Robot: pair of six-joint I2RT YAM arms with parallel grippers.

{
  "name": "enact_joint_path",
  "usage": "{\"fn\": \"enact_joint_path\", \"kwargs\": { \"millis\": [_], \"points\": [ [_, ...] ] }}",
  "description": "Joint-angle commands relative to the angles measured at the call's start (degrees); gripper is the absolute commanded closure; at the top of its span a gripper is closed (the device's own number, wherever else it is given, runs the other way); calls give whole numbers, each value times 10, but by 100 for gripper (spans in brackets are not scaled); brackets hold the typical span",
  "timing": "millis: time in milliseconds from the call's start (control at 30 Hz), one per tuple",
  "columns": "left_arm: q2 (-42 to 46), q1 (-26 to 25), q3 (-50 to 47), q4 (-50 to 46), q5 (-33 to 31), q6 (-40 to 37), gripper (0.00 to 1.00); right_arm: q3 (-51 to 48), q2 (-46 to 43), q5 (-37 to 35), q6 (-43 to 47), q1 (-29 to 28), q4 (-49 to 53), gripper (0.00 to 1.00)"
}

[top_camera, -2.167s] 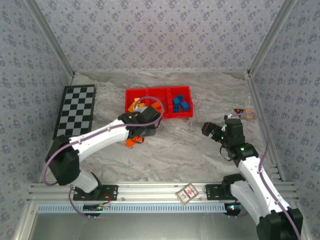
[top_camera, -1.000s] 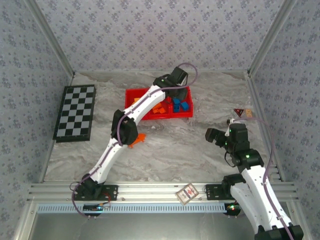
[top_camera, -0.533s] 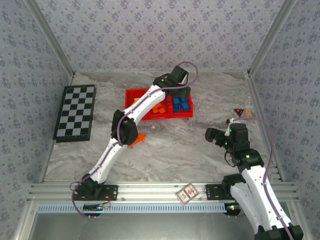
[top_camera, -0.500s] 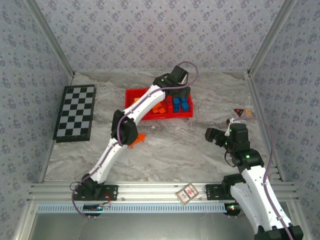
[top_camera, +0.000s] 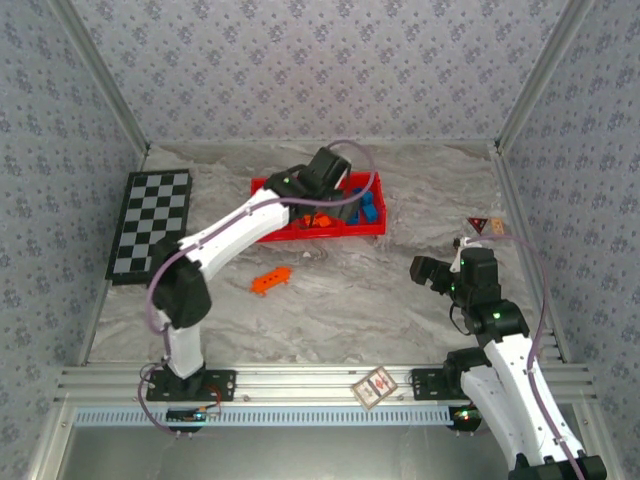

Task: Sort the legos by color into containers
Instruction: Place the lego in the container, then pick up the lego from the center of the table.

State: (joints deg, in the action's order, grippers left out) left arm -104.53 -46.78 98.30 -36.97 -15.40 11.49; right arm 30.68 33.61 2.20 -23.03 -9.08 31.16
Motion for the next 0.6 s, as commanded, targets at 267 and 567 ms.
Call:
{"fn": "enact_joint_path", "kwargs": {
  "millis": [267,567],
  "points": [
    [101,-65,-192,-247,-3,-93,9,10,-7,-13,8,5,6,0],
    [130,1,-229,-344,55,-113,8,19,3,-9,7,6,12,0]
  ]
}}
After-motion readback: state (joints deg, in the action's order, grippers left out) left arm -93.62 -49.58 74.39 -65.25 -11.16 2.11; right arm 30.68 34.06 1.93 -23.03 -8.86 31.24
